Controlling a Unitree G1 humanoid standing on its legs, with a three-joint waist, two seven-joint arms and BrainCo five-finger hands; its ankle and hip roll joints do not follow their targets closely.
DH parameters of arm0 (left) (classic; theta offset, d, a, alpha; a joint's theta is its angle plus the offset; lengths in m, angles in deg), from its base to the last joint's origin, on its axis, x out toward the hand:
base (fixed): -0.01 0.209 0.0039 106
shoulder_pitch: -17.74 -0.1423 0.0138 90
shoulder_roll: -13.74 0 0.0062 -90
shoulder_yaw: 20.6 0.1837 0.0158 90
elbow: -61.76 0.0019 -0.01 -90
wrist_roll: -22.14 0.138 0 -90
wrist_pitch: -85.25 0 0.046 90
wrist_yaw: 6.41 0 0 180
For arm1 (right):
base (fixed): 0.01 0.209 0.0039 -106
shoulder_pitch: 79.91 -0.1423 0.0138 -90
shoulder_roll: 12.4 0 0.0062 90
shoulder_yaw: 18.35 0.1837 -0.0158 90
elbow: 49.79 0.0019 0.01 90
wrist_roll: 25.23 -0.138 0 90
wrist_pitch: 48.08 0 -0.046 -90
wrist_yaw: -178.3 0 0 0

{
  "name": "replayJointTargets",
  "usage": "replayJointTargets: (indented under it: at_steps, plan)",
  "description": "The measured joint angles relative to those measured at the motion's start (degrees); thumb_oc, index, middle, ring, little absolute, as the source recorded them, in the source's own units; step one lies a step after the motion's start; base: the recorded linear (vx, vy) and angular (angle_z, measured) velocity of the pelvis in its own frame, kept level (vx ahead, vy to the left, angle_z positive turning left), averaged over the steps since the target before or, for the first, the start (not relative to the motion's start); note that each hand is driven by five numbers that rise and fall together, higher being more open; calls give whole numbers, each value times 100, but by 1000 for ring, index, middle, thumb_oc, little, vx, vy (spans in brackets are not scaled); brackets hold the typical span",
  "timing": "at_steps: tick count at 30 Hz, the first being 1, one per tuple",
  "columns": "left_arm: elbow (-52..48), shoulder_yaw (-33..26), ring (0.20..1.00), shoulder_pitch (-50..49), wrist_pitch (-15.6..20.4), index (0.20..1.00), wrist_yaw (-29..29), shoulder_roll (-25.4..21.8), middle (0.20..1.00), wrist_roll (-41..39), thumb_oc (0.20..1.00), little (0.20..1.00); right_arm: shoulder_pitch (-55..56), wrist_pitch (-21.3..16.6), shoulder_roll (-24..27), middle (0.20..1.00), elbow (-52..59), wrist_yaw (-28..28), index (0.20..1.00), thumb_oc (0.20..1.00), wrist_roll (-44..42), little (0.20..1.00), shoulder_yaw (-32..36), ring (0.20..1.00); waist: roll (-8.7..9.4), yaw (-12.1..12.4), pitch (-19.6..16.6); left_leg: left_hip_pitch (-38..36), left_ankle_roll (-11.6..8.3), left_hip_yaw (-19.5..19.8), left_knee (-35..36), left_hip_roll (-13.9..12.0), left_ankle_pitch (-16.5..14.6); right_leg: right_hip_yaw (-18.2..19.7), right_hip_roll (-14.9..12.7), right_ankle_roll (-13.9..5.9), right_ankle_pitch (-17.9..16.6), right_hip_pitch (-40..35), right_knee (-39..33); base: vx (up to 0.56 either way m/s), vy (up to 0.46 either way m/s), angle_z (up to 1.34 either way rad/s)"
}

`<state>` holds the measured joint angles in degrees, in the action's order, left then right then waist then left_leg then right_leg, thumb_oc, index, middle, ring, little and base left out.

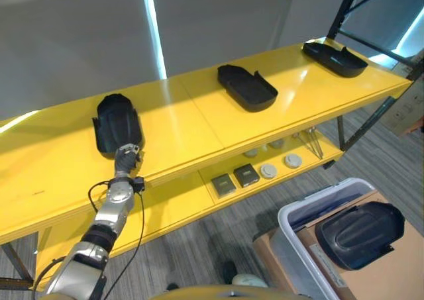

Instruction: Move parts from the plastic box to the shelf.

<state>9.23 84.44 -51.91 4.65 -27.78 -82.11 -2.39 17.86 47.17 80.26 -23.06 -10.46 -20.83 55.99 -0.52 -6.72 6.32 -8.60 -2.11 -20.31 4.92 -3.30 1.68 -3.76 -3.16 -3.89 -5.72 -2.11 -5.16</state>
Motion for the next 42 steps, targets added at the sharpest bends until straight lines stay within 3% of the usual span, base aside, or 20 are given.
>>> replayJointTargets:
  at_steps: [8,9,10,11,12,15,24,27,30,32,34,36,38,39,41,42]
  plan:
    - [168,-106,200,87,2,200,-19,1,200,-7,200,200,-1,-2,0,1000,-1,2,1000,1000,45,1000,0,1000,-1,5,-2,-5,-2,-2,0,-3,-3,0,1,1,1,-4,0,0,0,0]
    - [140,-107,435,81,2,435,35,0,435,-7,435,435,-1,2,0,1000,24,2,1000,1000,45,1000,0,1000,1,17,-1,-4,-2,-2,1,-3,-5,0,1,1,1,-3,0,0,0,0]
    - [127,-106,526,77,2,526,53,0,526,-8,526,526,-6,6,0,1000,57,3,1000,1000,45,1000,0,1000,2,27,0,-4,-1,-2,1,-4,-6,-2,1,3,3,-5,0,0,0,0]
    - [56,-101,956,63,3,956,64,0,956,-8,956,956,10,11,0,1000,112,3,1000,1000,44,1000,1,1000,5,35,2,-2,-1,-1,1,-4,-7,-2,1,4,3,-4,0,0,0,0]
    - [-41,-100,1000,33,3,1000,76,0,1000,-11,1000,1000,8,9,0,1000,150,3,1000,1000,45,1000,0,1000,8,37,4,-2,-1,-1,1,-4,-7,-3,1,4,3,-3,0,0,0,0]
    - [-217,-80,1000,-32,19,1000,219,-7,1000,-10,1000,1000,-20,12,0,1000,174,3,1000,1000,44,1000,1,1000,8,59,5,-1,-1,0,0,-4,-8,-4,1,6,4,-3,0,0,0,0]
    - [-2730,90,1000,-795,-110,1000,1205,-306,1000,-1,1000,1000,-21,28,-2,1000,173,-1,1000,1000,-14,1000,35,1000,-26,305,76,30,7,74,1,-7,-15,-65,0,1,-5,-23,0,-21,-11,4]
    - [-3168,256,1000,-1361,-434,1000,2052,-436,1000,89,1000,1000,-59,136,-2,1000,176,-8,1000,1000,-73,1000,45,1000,-140,494,105,18,5,177,0,-13,-13,-187,-6,-2,19,-94,-1,-90,-50,16]
    - [-3463,895,1000,-1928,-525,1000,2738,-731,1000,685,1000,1000,-109,149,-2,1000,153,-11,1000,1000,-292,1000,52,1000,-221,663,85,38,3,268,1,-16,-11,-284,-12,-7,49,-109,-1,-91,-62,16]
    - [-3109,1325,1000,-1985,-652,1000,3018,-913,1000,1069,1000,1000,-189,137,17,1000,106,-17,1000,1000,-310,1000,51,1000,-258,692,57,50,-4,315,0,-21,4,-316,-9,-7,58,-125,-1,-71,-68,16]
    - [-2097,1860,1000,-2077,-700,1000,3019,-920,1000,1555,1000,1000,-343,118,1,1000,-48,-20,1000,1000,-517,1000,-12,1000,-288,659,3,45,-14,318,-32,-20,1,-277,12,-1,61,-100,-1,-65,-48,-9]
    - [-1508,2168,1000,-2285,-710,1000,2894,-866,1000,2194,1000,1000,-404,142,2,1000,-91,-50,1000,1000,-752,1000,-228,1000,-213,698,-33,51,-32,375,-40,24,9,-102,50,7,41,-27,0,-124,33,-26]
    - [-1347,2182,1000,-2305,-679,1000,2668,-858,1000,2584,1000,1000,-502,158,-2,1000,-165,-50,1000,1000,-753,1000,-358,1000,-73,830,-29,199,86,1023,-313,127,-73,181,64,24,-69,108,3,-151,84,-83]
    - [-1179,2209,1000,-2305,-654,1000,2439,-851,1000,2781,1000,1000,-721,195,13,1000,-303,-47,1000,1000,-748,1000,-449,1000,68,1058,-48,417,320,2044,-584,366,-311,693,-55,63,-130,296,39,-161,112,-150]
    - [-832,2216,1000,-2290,-561,1000,2159,-722,1000,2832,1000,1000,-1055,249,118,1000,-371,-45,1000,1000,-751,1000,-494,1000,167,1112,-62,591,536,3039,-701,884,-524,1375,-95,-44,-310,606,41,-128,116,-178]
    - [-497,2220,1000,-2234,-537,1000,2035,-566,1000,2813,1000,1000,-1230,243,231,1000,-411,-41,1000,1000,-776,1000,-487,1000,66,1146,-85,614,606,3301,-737,1086,-559,1593,-73,-70,-328,758,43,-133,113,-188]
